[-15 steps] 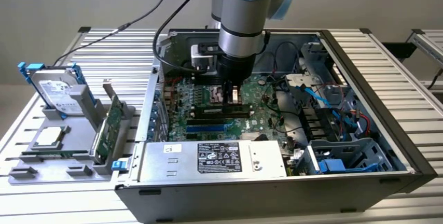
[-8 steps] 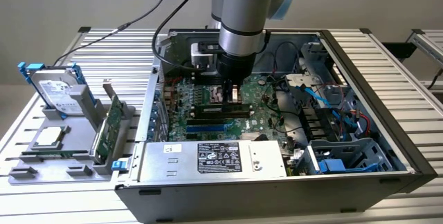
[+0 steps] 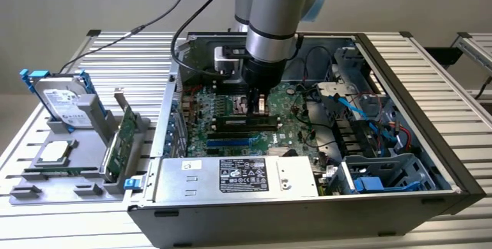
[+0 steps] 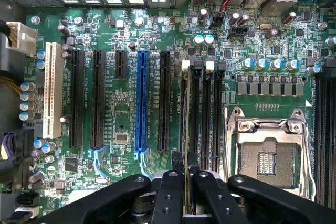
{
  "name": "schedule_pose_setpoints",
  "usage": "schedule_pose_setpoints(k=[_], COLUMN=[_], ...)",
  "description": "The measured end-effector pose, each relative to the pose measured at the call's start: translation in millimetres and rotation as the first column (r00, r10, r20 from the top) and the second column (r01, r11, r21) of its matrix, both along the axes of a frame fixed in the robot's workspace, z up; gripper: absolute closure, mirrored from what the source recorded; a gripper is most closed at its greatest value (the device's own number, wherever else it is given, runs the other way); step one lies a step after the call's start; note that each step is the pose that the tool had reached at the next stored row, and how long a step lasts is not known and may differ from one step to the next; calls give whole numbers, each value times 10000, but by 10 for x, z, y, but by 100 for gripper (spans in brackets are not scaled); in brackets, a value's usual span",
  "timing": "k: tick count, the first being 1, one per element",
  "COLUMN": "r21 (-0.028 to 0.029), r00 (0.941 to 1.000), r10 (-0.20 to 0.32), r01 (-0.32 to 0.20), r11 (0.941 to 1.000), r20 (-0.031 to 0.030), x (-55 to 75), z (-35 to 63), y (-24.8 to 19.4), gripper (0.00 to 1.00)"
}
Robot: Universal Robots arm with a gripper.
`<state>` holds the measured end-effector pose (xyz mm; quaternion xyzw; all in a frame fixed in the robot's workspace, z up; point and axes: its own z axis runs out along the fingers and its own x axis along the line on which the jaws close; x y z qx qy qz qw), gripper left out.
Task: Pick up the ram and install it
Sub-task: 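Insert the ram into the slot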
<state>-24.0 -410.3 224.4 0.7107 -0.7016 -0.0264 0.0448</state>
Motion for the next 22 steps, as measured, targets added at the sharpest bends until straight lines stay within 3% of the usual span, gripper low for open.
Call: schedule_pose_setpoints(k=[3,22], r21=[-31,-68], r00=[10000,10000], r10=[1,32], r01=[-1,-32], r11=[10000,10000], r20=[-41,-43], x=[15,15], z=[-5,-52], y=[-1,30], gripper=[86,86])
